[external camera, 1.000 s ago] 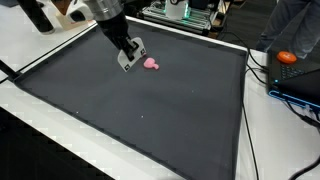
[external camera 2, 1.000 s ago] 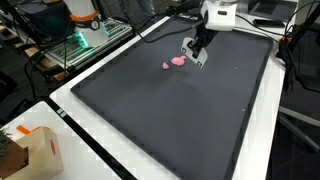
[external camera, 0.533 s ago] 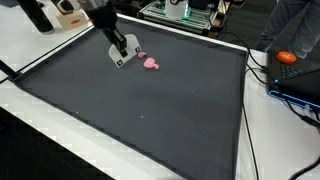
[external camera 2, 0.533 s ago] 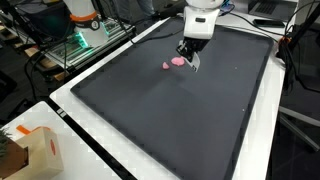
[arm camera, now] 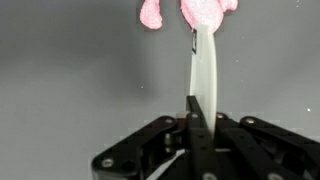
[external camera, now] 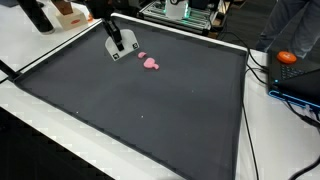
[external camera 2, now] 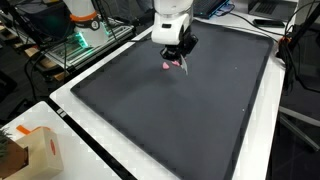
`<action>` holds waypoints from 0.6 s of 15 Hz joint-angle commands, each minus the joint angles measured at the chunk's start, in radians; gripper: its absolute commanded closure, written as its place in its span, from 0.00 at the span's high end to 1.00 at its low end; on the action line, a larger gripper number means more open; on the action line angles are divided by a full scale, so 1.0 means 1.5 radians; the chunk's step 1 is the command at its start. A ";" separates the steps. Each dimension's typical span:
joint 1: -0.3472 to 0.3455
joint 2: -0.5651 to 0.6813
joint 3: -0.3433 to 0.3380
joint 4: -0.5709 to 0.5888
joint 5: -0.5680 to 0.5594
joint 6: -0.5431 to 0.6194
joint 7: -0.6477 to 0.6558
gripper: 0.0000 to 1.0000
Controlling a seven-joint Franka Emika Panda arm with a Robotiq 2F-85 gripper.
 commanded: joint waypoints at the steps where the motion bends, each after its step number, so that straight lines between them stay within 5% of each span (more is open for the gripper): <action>1: -0.021 -0.059 -0.001 -0.091 0.065 0.044 -0.049 0.01; 9: -0.035 -0.116 -0.021 -0.184 0.133 0.069 -0.070 0.01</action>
